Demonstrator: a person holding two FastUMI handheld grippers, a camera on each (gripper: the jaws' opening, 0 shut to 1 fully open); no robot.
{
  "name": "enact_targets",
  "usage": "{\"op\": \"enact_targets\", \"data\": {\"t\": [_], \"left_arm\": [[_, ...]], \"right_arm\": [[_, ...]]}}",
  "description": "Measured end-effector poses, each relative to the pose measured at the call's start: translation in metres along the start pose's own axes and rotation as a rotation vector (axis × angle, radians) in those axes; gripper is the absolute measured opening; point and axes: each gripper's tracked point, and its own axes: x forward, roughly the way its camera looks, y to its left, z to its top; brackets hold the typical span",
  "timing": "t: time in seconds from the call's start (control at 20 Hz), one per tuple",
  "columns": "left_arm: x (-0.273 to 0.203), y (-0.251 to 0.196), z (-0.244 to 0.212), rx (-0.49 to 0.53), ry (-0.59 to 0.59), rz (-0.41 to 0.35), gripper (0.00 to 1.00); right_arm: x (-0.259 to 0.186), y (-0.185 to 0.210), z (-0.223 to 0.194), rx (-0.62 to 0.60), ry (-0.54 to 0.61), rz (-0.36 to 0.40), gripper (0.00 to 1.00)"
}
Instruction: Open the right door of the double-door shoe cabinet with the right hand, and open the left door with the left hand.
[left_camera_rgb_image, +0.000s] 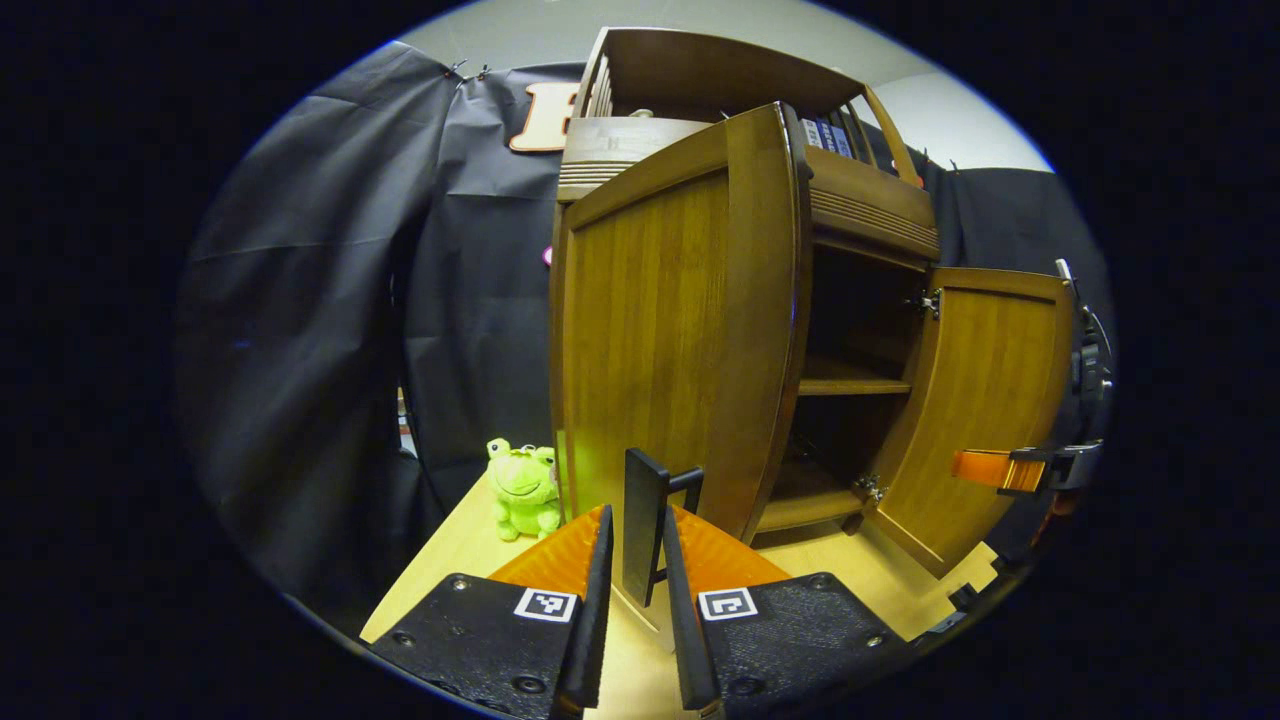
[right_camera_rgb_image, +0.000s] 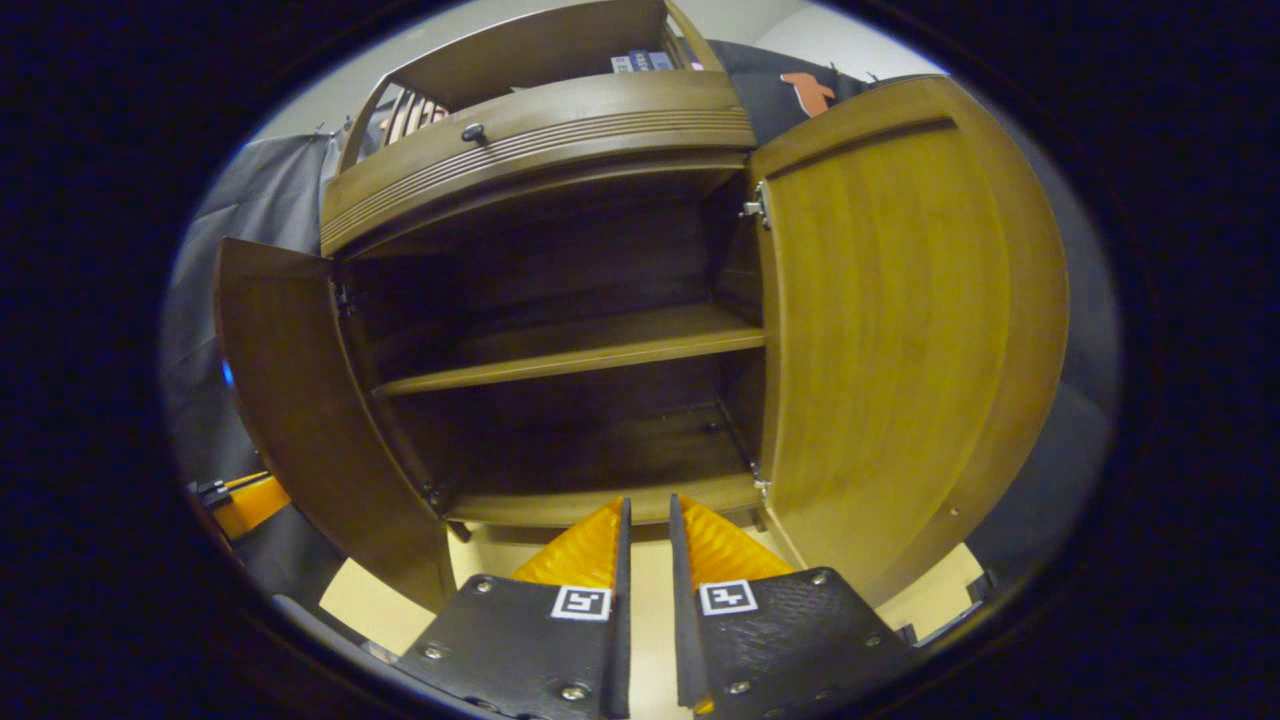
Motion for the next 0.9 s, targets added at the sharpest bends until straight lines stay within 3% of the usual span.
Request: {"op": "enact_targets", "data": {"t": [0.4,0.45,0.5,0.55,0.75,0.8,0.85,0.9], "left_arm": [[-0.017,0.046,0.005,0.008,-0.01,0.128,0.25],[-0.016,0.051,0.005,0.003,-0.01,0.14,0.17],[-0.019,0.057,0.005,-0.007,-0.012,0.153,0.17],[-0.022,0.063,0.005,-0.019,-0.011,0.167,0.24],[-0.034,0.089,0.005,-0.021,-0.015,0.229,0.24],[-0.04,0.096,0.006,-0.015,-0.016,0.247,0.17],[-0.046,0.103,0.007,-0.011,-0.017,0.264,0.17],[-0.051,0.11,0.009,-0.009,-0.018,0.281,0.24]], "right_arm": [[0.015,0.022,-0.014,0.0,0.036,0.06,0.18],[0.017,0.025,-0.014,-0.001,0.039,0.068,0.18],[0.018,0.028,-0.014,-0.003,0.04,0.074,0.18],[0.019,0.03,-0.013,-0.005,0.042,0.082,0.18],[0.024,0.037,-0.016,-0.021,0.052,0.106,0.18],[0.026,0.04,-0.017,-0.023,0.056,0.111,0.18],[0.029,0.043,-0.017,-0.023,0.058,0.116,0.18],[0.031,0.046,-0.017,-0.021,0.06,0.12,0.18]]}}
